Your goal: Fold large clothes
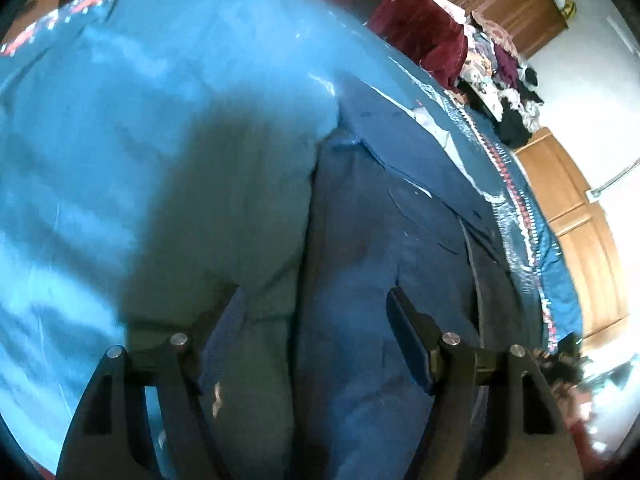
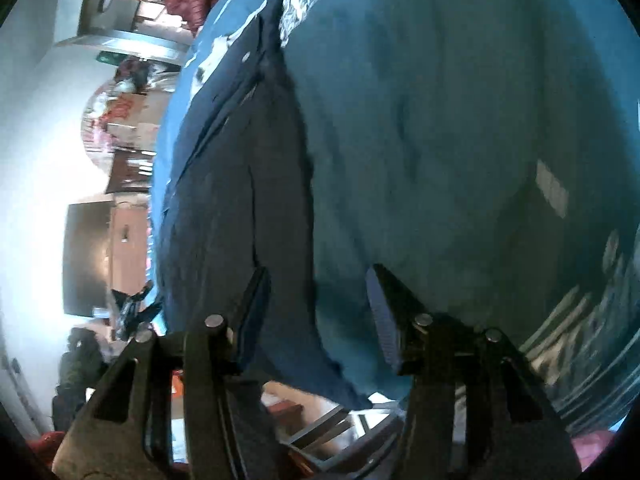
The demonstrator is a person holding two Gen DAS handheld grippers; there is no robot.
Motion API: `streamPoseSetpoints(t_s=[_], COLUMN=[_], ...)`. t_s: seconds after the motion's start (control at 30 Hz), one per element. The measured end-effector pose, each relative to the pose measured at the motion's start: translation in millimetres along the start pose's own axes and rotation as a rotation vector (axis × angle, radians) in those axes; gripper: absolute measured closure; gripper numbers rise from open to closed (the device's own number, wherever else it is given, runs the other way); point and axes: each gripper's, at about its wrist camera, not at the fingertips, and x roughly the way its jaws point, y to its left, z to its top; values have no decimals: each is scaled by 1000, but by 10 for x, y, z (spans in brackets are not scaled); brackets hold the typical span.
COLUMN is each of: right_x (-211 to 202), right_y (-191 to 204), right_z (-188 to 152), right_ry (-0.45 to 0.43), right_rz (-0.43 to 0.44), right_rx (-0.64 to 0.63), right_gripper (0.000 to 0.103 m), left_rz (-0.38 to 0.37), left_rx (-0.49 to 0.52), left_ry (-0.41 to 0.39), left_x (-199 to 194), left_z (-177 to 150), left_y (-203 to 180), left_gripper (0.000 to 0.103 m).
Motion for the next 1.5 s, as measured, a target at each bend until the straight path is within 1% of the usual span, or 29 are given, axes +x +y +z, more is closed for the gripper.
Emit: streamPoseSetpoints(t_s=[0.03, 0.13, 0.2, 0.27, 0.37, 0.43, 0.53, 0.6, 0.77, 0.93, 0.97, 1.0, 1.1, 1.17, 1.27, 1.43, 1.47, 1.5], right_x=[24, 93, 131, 179, 280, 346, 447, 490, 534, 570, 566, 565, 561, 553, 546, 571, 564, 548], right_y=[-13, -12, -9, 38, 133, 180, 216, 237, 251, 279, 272, 267, 280, 285, 302, 313, 313, 332], right_z=[-38, -89, -111, -133, -116, -166, -218, -209, -184, -202, -196, -195, -203, -210, -253, -276, -275, -289], right_ry=[2, 10, 31, 58, 94, 120, 144, 148, 140, 144, 145, 145, 146, 145, 142, 138, 136, 124], right_rz=[19, 38, 35, 10, 17, 41, 21, 19, 35, 26, 26, 26, 23, 23, 25, 23, 20, 5], right_rx=[4, 6, -4, -32, -65, -90, -117, -123, -114, -118, -117, -116, -122, -126, -126, -127, -130, -137], right_gripper=[54, 54, 54, 55, 56, 56, 56, 56, 56, 56, 56, 56, 56, 56, 56, 56, 63, 77], left_rz=[-7, -17, -25, -32, -36, -36, -46, -52, -54, -38, -45, -53, -38, -14, -17, -19, -17, -16], left_rx=[-9, -19, -26, -39, -50, -51, -49, -57, -61, -28, -8, 38, 155, 214, 229, 212, 213, 214], left_ry=[3, 7, 5, 1, -4, -6, -4, -9, -48, -16, -3, 22, 97, 155, 179, 176, 174, 173], left_x=[26, 24, -25, -32, -51, -72, -110, -157, -413, -493, -479, -439, -286, -151, -69, 37, 42, 38], left_z=[-20, -81, -119, -130, -149, -166, -185, -200, -283, -427, -455, -500, -591, -646, -675, -641, -631, -631], left_y=[-31, -53, -46, -43, -39, -38, -19, 29, 193, 259, 220, 127, -103, -205, -248, -241, -245, -262], left_gripper=[29, 29, 29, 29, 29, 29, 29, 29, 29, 29, 29, 30, 35, 48, 53, 54, 57, 68])
